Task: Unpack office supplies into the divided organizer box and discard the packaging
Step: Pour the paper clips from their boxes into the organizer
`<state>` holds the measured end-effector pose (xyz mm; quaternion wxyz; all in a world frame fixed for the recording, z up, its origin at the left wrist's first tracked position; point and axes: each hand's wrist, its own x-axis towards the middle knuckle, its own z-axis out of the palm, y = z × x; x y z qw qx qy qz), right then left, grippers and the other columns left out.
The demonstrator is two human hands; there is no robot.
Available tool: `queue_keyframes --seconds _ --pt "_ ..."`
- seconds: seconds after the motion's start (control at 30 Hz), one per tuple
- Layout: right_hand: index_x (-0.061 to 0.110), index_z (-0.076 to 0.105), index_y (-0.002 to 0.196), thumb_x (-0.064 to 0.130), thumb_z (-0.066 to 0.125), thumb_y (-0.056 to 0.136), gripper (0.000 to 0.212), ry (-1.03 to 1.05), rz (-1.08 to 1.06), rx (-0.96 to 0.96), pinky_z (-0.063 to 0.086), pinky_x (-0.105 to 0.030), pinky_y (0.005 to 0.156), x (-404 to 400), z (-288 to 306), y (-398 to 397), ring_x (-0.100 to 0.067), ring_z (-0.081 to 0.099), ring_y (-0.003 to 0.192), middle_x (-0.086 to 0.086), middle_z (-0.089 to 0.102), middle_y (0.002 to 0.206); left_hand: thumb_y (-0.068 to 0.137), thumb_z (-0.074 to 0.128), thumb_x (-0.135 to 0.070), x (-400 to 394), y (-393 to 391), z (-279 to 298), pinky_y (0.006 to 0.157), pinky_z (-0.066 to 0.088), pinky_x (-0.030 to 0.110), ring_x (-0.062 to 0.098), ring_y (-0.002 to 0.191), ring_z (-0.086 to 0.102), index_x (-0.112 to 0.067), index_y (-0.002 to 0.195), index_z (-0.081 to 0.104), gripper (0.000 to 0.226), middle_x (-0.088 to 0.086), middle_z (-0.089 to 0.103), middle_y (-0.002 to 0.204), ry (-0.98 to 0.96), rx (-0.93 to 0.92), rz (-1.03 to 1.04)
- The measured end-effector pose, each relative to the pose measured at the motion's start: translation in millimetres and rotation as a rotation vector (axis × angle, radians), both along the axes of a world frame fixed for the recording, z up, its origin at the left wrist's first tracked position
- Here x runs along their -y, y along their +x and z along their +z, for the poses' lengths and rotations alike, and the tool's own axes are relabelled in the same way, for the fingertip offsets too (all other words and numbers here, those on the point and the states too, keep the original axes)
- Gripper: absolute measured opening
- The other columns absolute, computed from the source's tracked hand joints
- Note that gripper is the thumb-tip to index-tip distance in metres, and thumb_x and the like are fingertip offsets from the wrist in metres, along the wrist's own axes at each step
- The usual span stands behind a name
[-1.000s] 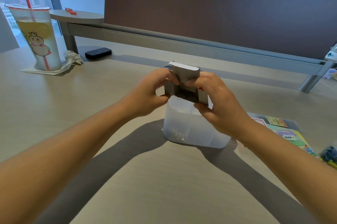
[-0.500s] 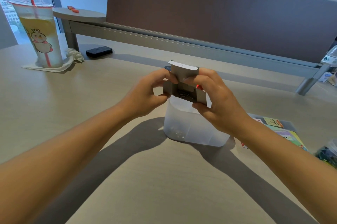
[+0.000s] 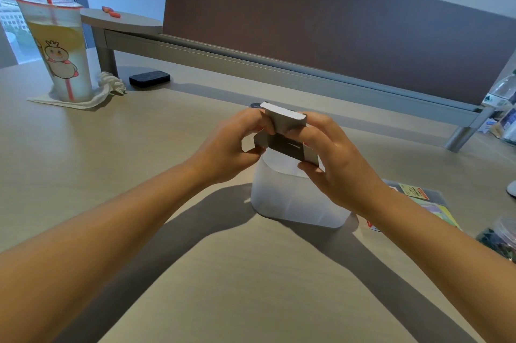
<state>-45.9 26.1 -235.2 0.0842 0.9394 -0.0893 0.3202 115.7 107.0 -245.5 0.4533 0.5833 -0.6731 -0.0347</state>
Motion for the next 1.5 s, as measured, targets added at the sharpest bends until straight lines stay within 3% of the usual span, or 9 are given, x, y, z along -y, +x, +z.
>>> queue_keyframes --seconds 0.17,0.3,0.43,0.53,0.7,0.87,0.93,1.07,1.5 --pt "0.014 0.042 0.116 0.015 0.061 0.068 0.051 0.178 -0.059 0.01 0.032 -0.017 0.093 -2.4 4.4 -0.1 -0.022 0.051 0.104 -0.019 0.054 0.121 0.08 0.057 0.002 2.4 0.9 4.6 0.096 0.038 0.019 0.015 0.112 0.051 -0.008 0.107 0.052 0.029 0.007 0.056 0.117 0.051 -0.054 -0.042" --pt "0.027 0.038 0.115 0.013 0.068 0.075 0.052 0.602 -0.015 0.092 0.034 0.006 0.08 -4.3 10.3 -3.6 -0.005 0.043 0.102 0.004 0.047 0.116 0.077 0.063 -0.003 2.8 -0.4 8.8 0.088 0.037 0.004 0.007 0.105 0.048 -0.025 0.101 0.044 0.038 -0.022 0.045 0.099 0.097 -0.106 -0.08" --pt "0.032 0.034 0.11 0.018 0.069 0.075 0.051 0.75 0.044 0.146 0.042 0.002 0.072 -9.2 14.9 -3.7 -0.001 0.05 0.086 0.017 0.045 0.105 0.075 0.066 -0.006 -4.6 -4.5 14.1 0.085 0.035 0.001 0.007 0.104 0.046 -0.025 0.101 0.043 0.04 -0.016 0.045 0.101 0.098 -0.109 -0.04" --pt "0.03 0.036 0.114 0.018 0.065 0.078 0.047 0.75 0.07 0.188 0.045 0.0 0.068 -18.3 16.2 -3.8 -0.004 0.052 0.083 0.015 0.046 0.106 0.074 0.068 -0.01 -18.8 -9.2 16.2 0.077 0.036 -0.006 0.006 0.096 0.049 -0.026 0.101 0.043 0.039 -0.008 0.047 0.104 0.08 -0.118 0.01" --pt "0.017 0.038 0.13 0.029 0.058 0.081 0.054 0.56 -0.015 0.135 0.033 -0.02 0.094 -41.1 2.5 -8.6 -0.007 0.041 0.112 -0.003 0.048 0.132 0.074 0.068 -0.021 -59.4 -15.7 8.8 0.071 0.042 0.007 0.01 0.089 0.051 -0.026 0.104 0.042 0.04 -0.005 0.05 0.103 0.072 -0.14 0.212" --pt "0.012 0.049 0.116 0.031 0.046 0.079 0.041 0.195 0.079 -0.002 0.043 -0.033 0.088 -79.0 -34.0 -21.4 -0.026 0.06 0.103 -0.018 0.062 0.115 0.077 0.066 -0.021 -108.9 -12.7 -22.7 0.071 0.044 0.017 0.015 0.091 0.051 -0.014 0.124 0.039 0.054 -0.001 0.047 0.106 0.187 -0.158 0.459" --pt "0.013 0.054 0.117 0.033 0.045 0.084 0.04 0.222 0.077 -0.188 0.047 -0.035 0.09 -93.0 -51.7 -22.8 -0.027 0.059 0.108 -0.014 0.059 0.122 0.079 0.065 -0.022 -122.2 -6.4 -39.6 0.078 0.047 0.029 0.02 0.092 0.052 -0.015 0.127 0.035 0.057 0.006 0.052 0.11 0.268 -0.175 0.544" --pt "0.024 0.038 0.133 0.039 0.044 0.089 0.047 0.452 0.039 -0.423 0.026 -0.022 0.106 -101.0 -65.3 -27.5 -0.013 0.031 0.132 0.002 0.034 0.145 0.081 0.063 -0.024 -128.8 5.0 -56.9 0.086 0.045 0.035 0.025 0.1 0.053 -0.015 0.132 0.03 0.062 0.013 0.052 0.124 0.344 -0.157 0.637" --pt "0.033 0.032 0.135 0.055 0.031 0.083 0.057 0.501 0.01 -0.447 0.021 -0.022 0.107 -94.3 -70.5 -18.1 -0.007 0.026 0.133 0.009 0.03 0.146 0.084 0.057 -0.03 -75.2 63.2 -63.0 0.098 0.044 0.043 0.031 0.12 0.048 -0.02 0.142 0.013 0.073 0.012 0.045 0.138 0.394 -0.042 0.72"
